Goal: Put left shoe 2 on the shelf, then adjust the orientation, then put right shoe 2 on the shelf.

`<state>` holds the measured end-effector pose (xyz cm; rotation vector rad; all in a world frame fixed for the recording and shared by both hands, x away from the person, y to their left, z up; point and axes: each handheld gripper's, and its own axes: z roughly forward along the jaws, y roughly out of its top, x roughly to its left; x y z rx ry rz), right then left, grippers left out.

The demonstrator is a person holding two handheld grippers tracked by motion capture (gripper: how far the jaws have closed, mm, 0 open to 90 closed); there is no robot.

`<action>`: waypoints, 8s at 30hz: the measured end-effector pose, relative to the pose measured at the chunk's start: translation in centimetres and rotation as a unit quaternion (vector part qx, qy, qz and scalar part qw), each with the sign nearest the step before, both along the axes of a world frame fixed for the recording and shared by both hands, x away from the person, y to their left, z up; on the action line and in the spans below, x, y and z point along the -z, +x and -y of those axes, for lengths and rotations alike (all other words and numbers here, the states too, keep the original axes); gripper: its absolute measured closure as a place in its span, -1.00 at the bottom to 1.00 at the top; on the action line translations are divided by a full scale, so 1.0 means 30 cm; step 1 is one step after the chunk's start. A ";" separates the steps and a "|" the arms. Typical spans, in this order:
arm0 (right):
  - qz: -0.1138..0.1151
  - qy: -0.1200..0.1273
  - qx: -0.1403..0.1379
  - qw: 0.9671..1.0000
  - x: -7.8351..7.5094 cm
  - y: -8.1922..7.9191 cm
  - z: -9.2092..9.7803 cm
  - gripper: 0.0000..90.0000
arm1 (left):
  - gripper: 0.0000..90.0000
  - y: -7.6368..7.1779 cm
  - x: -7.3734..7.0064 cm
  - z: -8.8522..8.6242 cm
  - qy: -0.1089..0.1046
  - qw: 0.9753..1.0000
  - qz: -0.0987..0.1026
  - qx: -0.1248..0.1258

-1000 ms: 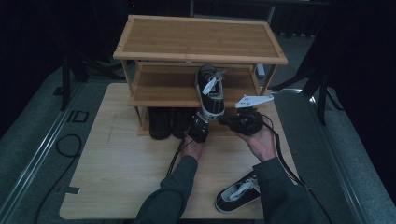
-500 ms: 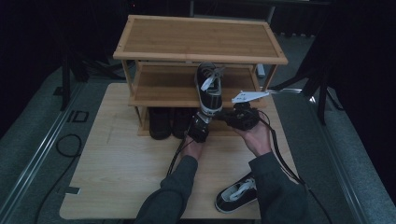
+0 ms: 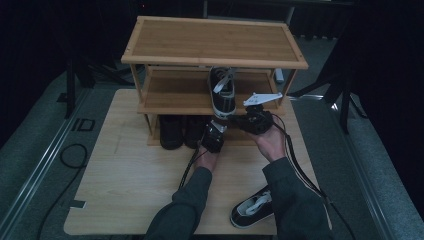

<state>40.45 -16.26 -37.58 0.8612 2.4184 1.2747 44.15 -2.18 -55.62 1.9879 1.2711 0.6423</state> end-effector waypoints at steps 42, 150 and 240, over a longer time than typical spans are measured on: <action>-0.025 0.005 0.016 1.000 0.037 -0.038 0.099 0.49 | 0.96 -0.004 0.007 -0.011 -0.024 1.000 -0.004 -0.006; -0.078 -0.169 0.026 0.982 0.307 -0.074 0.172 1.00 | 0.85 -0.004 0.006 -0.015 -0.015 1.000 0.002 -0.015; -0.136 -0.100 0.046 0.985 0.351 -0.213 0.381 0.97 | 0.83 -0.005 0.007 -0.014 -0.021 1.000 0.001 -0.018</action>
